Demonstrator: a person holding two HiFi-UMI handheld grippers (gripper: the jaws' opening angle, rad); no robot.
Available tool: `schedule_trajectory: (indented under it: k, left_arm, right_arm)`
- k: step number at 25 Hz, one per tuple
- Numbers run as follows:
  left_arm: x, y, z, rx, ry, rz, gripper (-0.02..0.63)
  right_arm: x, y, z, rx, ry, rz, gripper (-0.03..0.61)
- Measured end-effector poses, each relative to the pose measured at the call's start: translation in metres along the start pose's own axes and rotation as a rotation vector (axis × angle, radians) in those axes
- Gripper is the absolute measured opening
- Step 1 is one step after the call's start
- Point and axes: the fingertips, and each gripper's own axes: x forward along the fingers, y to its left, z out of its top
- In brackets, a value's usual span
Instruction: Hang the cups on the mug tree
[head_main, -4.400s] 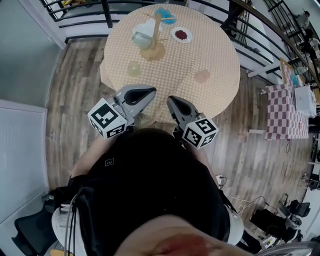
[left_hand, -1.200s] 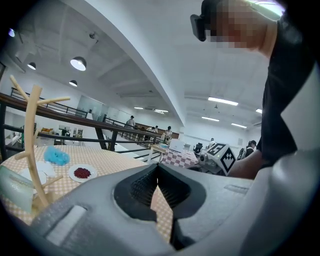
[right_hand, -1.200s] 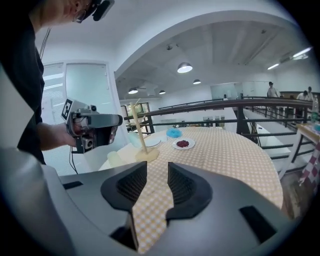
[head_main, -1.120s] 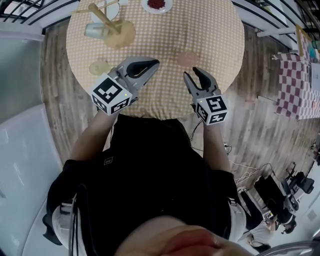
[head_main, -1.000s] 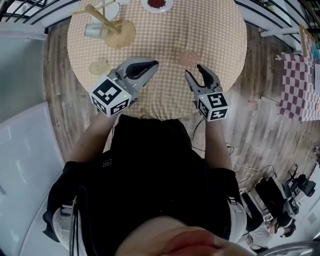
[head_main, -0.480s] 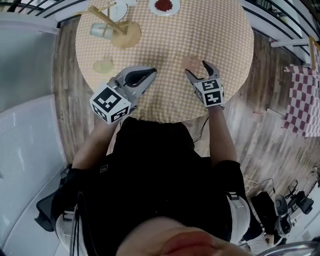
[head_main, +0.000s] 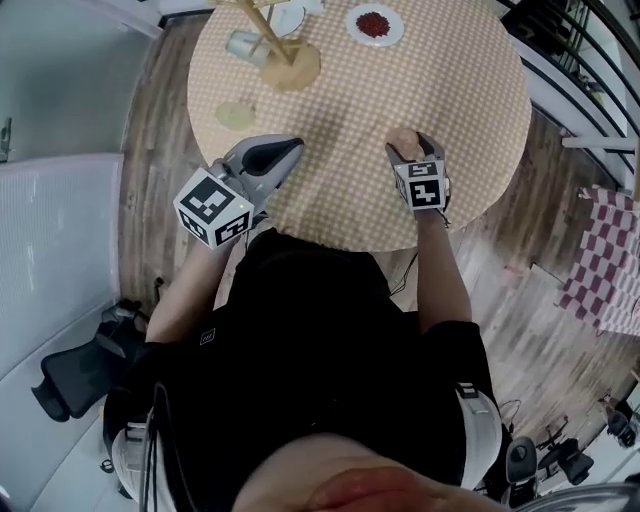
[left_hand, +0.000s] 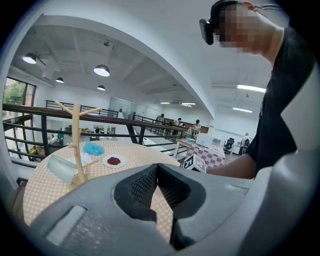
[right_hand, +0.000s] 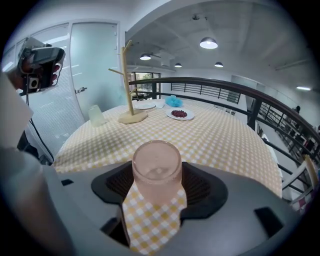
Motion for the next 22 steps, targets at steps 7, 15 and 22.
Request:
schedule_trajectory:
  k: [7,15,22]
  left_arm:
    - [-0.037,0.026,0.008,0.005,-0.026,0.087,0.006]
    - [-0.068,0.06,0.011,0.033,-0.048,0.044,0.006]
    - [-0.114,0.093,0.004,0.161,-0.004,-0.009,0.006]
  right_arm:
    - [-0.013,0.012,0.011,-0.006,-0.022,0.004,0.305]
    - [-0.036,0.055,0.048,0.018,-0.067,-0.03,0.305]
    - [-0.039,0.118,0.097,0.018,-0.087,-0.061,0.305]
